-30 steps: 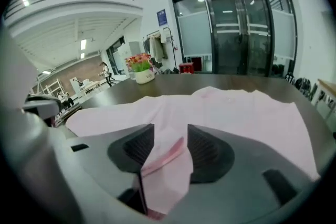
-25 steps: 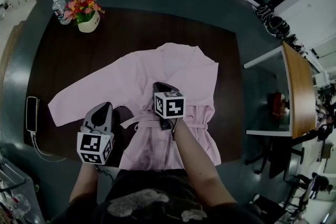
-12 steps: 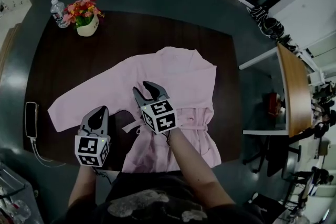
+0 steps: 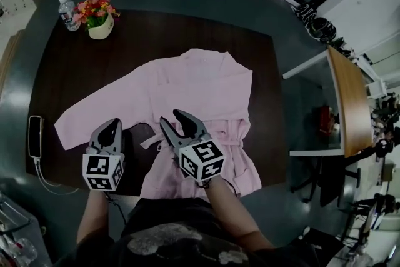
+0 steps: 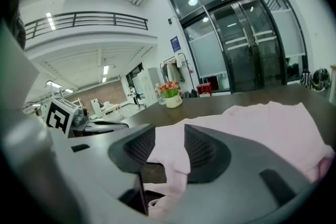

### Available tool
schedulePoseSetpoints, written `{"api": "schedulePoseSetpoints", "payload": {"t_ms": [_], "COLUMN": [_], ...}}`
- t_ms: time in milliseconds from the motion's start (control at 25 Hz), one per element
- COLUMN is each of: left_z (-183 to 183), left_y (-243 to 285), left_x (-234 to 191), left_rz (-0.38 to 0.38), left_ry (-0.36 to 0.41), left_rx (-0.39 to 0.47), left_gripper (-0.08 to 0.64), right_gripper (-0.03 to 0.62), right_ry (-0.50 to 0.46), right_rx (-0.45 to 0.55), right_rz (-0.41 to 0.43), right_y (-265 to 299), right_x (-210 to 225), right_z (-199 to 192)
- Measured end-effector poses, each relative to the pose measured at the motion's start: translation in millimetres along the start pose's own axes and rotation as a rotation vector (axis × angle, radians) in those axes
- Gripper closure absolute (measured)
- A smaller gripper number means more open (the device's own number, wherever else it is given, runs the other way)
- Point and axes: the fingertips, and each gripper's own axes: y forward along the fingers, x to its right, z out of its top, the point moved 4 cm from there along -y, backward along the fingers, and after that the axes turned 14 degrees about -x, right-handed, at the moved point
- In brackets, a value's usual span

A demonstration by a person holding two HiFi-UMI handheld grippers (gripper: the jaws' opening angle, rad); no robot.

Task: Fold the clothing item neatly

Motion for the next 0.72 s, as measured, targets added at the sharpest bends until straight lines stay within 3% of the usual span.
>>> {"api": "schedulePoseSetpoints", "payload": {"t_ms": [240, 440, 560, 720], "left_z": [-16, -36, -47, -70], "left_y": [-43, -87, -107, -125], "left_x": [54, 97, 115, 125], "left_rz": [0.028, 0.084, 0.097, 0.085], "left_ry": [-0.033, -0.07, -0.104, -0.118], "left_rx": [0.012, 0.04, 0.06, 0.044], "left_gripper": [0.551, 0.551, 0.551, 0.551], "right_gripper": [0.45, 0.56, 0.591, 0.6], "right_ry": [-0.004, 0.044, 0.064, 0.088], "right_rx": [0.1, 0.128, 0.152, 0.139], "right_rz": [0.041, 0.053, 0.027, 0.054], "right_y": [-72, -122, -141, -152], "right_x": [-18, -24, -25, -43], "right_z": [-28, -65, -84, -99]}}
